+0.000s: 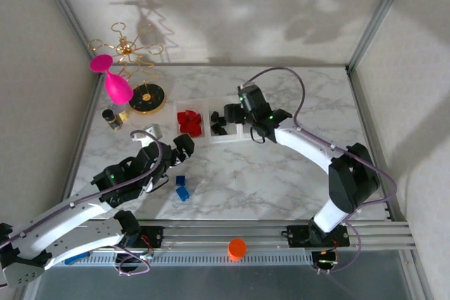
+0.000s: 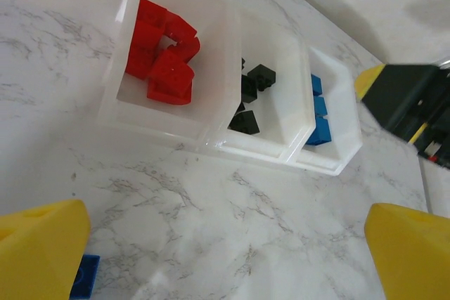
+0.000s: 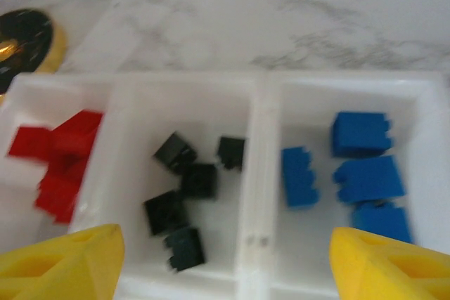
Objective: Sort the legos into containers by color
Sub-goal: Pick up the lego from the bottom-center of the table.
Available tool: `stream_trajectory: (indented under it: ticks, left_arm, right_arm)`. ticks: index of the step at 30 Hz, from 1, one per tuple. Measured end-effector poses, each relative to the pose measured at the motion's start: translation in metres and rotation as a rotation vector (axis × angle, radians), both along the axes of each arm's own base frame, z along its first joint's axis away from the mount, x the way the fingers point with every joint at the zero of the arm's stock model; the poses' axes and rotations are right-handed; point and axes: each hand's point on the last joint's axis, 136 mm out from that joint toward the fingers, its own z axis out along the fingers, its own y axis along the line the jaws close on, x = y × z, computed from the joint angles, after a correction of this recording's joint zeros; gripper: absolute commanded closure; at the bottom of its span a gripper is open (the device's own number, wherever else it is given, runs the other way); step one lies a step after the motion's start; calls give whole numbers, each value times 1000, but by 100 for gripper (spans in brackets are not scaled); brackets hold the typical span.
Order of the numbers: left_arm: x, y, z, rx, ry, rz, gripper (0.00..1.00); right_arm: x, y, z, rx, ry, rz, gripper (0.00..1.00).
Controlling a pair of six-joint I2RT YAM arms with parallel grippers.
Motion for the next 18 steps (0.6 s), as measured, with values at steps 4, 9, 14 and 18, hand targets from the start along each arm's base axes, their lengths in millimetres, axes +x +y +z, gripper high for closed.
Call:
stream_trajectory:
  ticks: [4, 9, 14, 18]
  left_arm:
    - [-6, 11, 2, -10, -8, 19, 0]
    - [-16, 25, -5, 5, 11, 39, 0]
    - [-25, 38, -8, 8, 25, 59, 0]
    - [-31, 48, -8, 2, 27, 78, 0]
  right_arm:
    - [-36, 32, -14, -5, 38, 89, 22]
    - [-89, 74, -25, 7, 86, 212, 20]
    - [-137, 108, -37, 43, 120, 324, 15]
    - [-167, 128, -58, 41, 161, 390, 14]
